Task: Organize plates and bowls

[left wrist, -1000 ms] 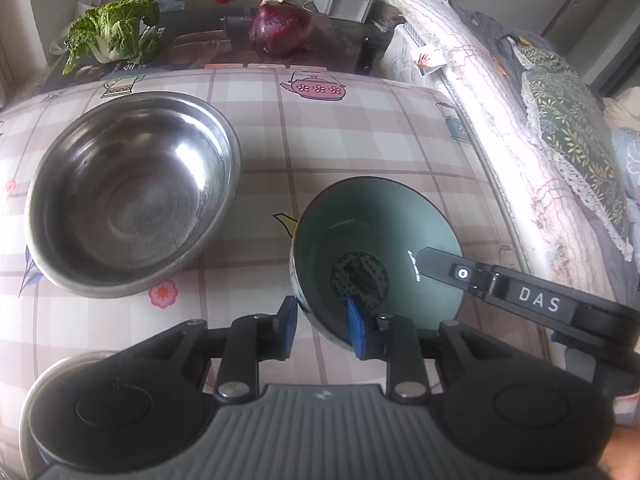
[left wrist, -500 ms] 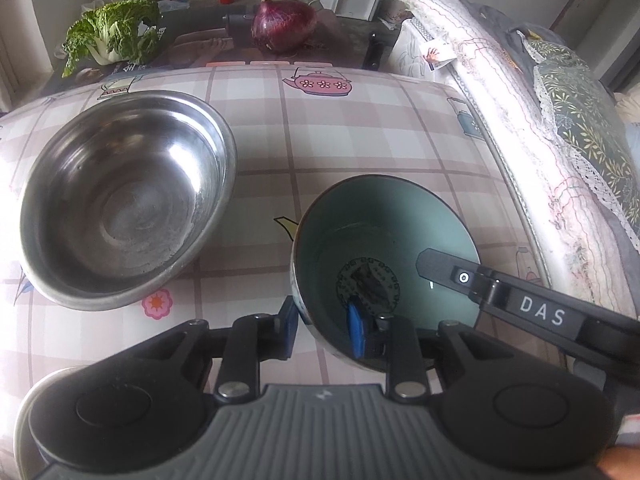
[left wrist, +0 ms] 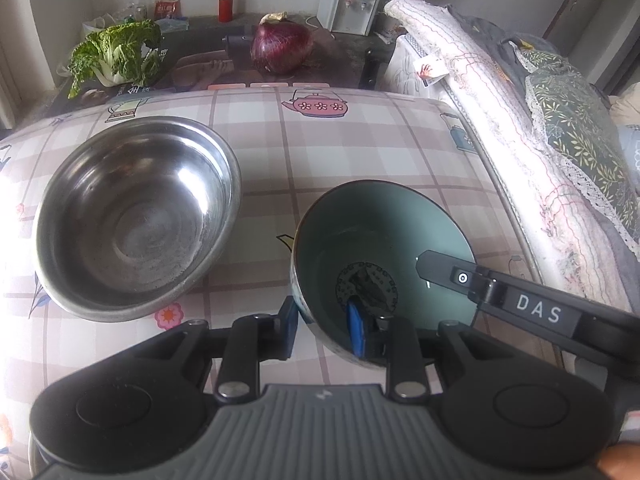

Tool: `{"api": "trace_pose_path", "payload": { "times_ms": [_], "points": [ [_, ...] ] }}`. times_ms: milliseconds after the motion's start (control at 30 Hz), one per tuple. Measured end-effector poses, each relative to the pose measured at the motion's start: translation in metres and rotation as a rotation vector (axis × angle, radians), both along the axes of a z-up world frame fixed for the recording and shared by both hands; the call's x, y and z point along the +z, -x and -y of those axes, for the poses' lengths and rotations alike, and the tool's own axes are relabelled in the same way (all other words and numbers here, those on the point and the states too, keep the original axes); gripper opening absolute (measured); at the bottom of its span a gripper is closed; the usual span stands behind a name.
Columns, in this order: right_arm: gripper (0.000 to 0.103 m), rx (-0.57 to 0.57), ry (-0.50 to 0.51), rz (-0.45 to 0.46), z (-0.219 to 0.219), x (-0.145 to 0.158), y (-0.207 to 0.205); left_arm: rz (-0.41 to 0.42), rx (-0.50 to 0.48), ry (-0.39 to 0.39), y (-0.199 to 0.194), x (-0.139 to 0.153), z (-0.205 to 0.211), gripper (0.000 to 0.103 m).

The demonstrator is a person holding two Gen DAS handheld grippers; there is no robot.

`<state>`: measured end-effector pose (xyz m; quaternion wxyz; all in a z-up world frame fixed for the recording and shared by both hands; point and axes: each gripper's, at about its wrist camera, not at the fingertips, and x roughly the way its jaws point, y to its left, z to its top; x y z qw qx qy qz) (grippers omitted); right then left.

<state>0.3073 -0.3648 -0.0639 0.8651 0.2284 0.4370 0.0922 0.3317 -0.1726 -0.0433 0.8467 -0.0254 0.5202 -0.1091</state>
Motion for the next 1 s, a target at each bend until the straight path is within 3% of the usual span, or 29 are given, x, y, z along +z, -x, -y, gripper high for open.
{"api": "trace_pose_path", "payload": {
  "times_ms": [500,800,1000],
  "points": [
    [0.018,0.026,0.018,0.061,-0.021,0.038,-0.005,0.074,0.043,0.037,0.006,0.039,-0.030,0.027],
    [0.018,0.119,0.023,0.103,-0.075,0.067,-0.030,0.129,0.144,0.032,0.002,0.066,-0.087,0.027],
    [0.018,0.191,-0.005,0.105,-0.124,0.070,-0.054,0.133,0.221,0.005,-0.008,0.067,-0.130,0.027]
  ]
}}
